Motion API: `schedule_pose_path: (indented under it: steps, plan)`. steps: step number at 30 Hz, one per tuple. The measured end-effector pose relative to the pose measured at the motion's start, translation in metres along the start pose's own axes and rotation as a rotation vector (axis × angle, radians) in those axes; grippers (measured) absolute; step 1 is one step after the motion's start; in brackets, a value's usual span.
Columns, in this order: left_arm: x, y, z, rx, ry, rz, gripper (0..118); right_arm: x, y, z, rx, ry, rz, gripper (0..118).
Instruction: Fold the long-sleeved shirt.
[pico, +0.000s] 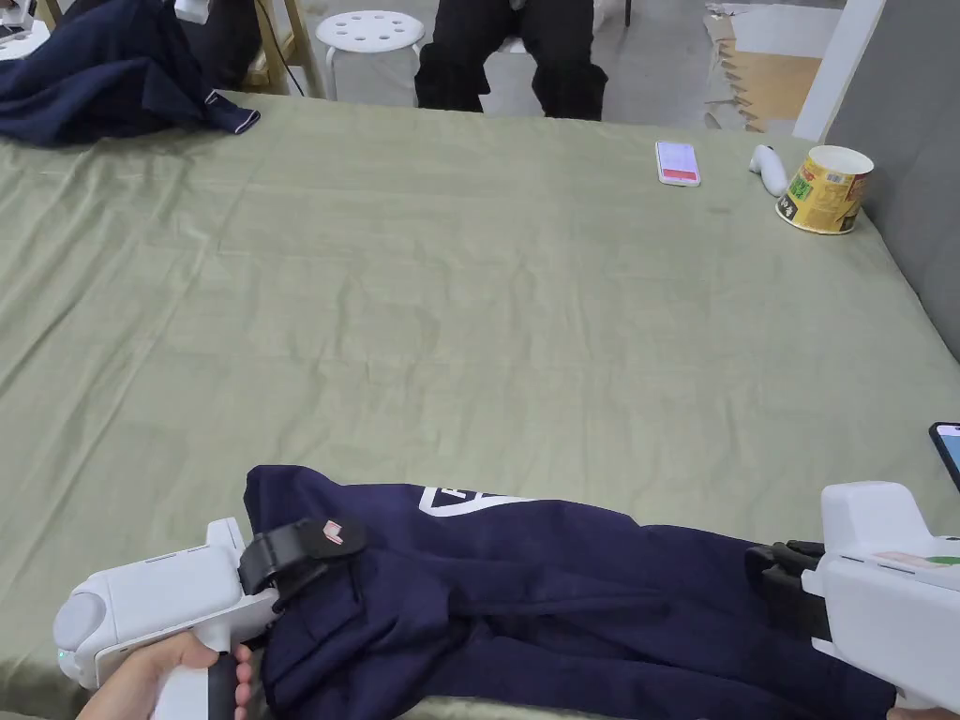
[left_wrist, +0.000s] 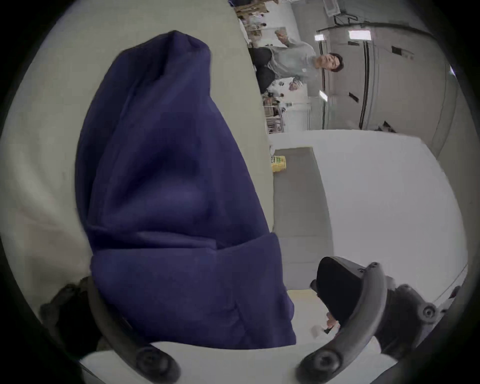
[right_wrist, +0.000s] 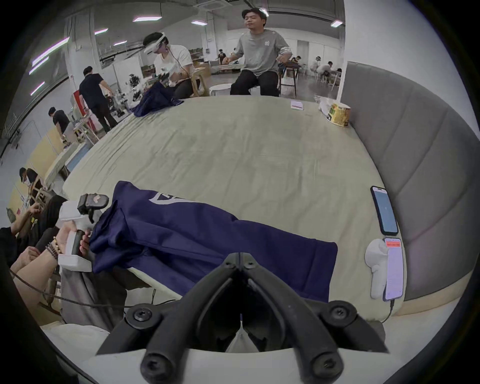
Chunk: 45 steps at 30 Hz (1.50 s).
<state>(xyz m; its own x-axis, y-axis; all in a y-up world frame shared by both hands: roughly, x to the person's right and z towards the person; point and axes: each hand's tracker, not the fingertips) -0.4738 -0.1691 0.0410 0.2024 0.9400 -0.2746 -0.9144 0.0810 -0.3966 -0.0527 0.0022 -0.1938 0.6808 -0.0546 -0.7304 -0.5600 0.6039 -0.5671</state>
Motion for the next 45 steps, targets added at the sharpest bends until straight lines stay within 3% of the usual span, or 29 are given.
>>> schedule_pose_path:
  steps: [1,2,3,4,5,8,14,29,39,45]
  plan:
    - [-0.001,0.005,0.002,-0.004,0.051,-0.047,87,-0.001,0.001,0.0,-0.001,-0.003,0.001,0]
    - [-0.005,0.014,0.0,-0.009,0.186,-0.114,35,-0.001,0.0,0.0,-0.001,-0.004,0.002,0]
    - [-0.005,0.012,-0.005,-0.029,0.337,-0.153,34,-0.001,0.0,0.0,-0.002,-0.002,0.002,0]
    - [-0.012,0.014,0.004,-0.044,0.363,-0.167,34,-0.002,0.0,0.0,-0.003,0.002,0.002,0]
    - [-0.001,0.017,0.005,-0.015,0.208,-0.151,34,-0.001,0.0,0.0,-0.003,0.005,0.003,0]
    - [0.01,0.019,0.004,0.002,0.327,-0.262,33,0.0,0.0,0.003,0.002,0.001,0.002,0]
    - [0.037,0.019,0.02,0.085,0.32,-0.27,29,0.007,-0.002,0.007,0.013,-0.018,-0.016,0]
    - [0.026,0.064,0.113,0.27,0.39,-0.231,22,0.008,-0.003,0.004,0.005,-0.027,-0.018,0]
    - [0.053,0.047,0.067,0.182,0.36,-0.291,21,0.002,-0.002,0.002,0.016,0.0,-0.012,0]
    - [0.124,0.011,0.041,0.116,0.247,-0.459,21,0.014,-0.007,0.007,0.021,-0.021,-0.033,0]
